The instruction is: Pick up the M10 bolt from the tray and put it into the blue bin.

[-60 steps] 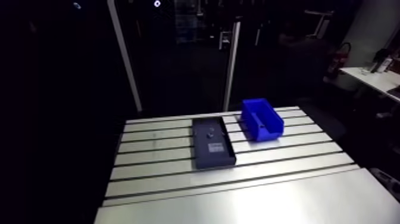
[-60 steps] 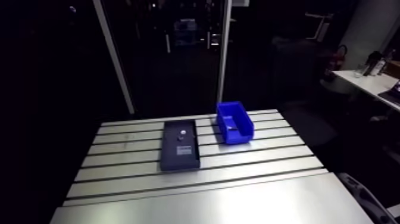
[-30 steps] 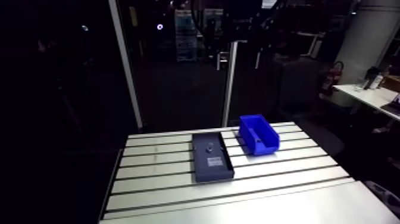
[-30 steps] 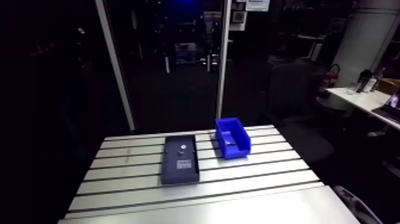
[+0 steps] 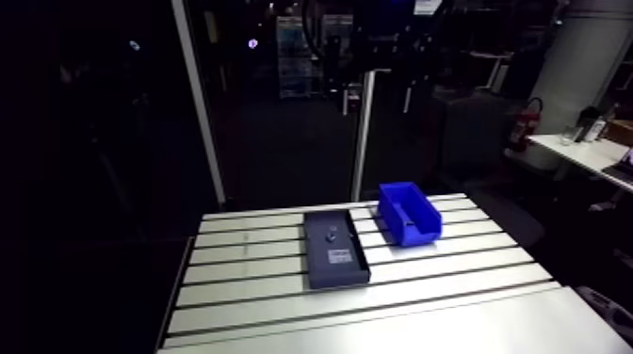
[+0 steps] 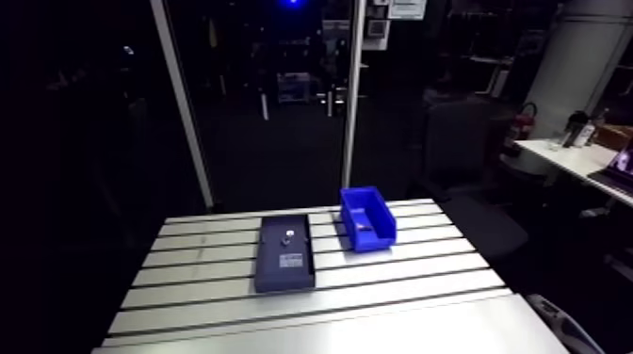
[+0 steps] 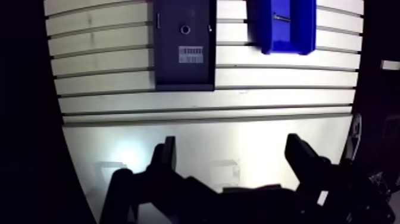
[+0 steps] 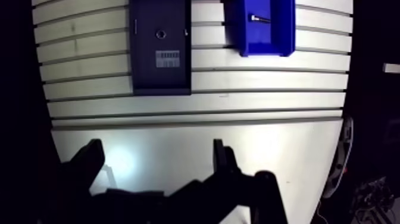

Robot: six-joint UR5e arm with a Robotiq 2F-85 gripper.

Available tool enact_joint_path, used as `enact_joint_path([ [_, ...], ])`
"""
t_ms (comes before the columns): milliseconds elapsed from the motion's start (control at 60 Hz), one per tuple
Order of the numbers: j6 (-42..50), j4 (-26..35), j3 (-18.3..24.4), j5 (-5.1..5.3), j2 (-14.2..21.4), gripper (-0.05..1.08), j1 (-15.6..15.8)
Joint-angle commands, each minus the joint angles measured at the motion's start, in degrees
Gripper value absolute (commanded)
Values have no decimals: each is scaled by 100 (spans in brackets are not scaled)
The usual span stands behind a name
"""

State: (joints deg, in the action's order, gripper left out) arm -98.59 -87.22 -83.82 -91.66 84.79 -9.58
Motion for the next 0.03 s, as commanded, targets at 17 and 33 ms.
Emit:
enact_joint_path([
  [17,-6,-1,-32,-5,-2,0,1],
  [33,-6,-1,-33,-5,-2,0,8],
])
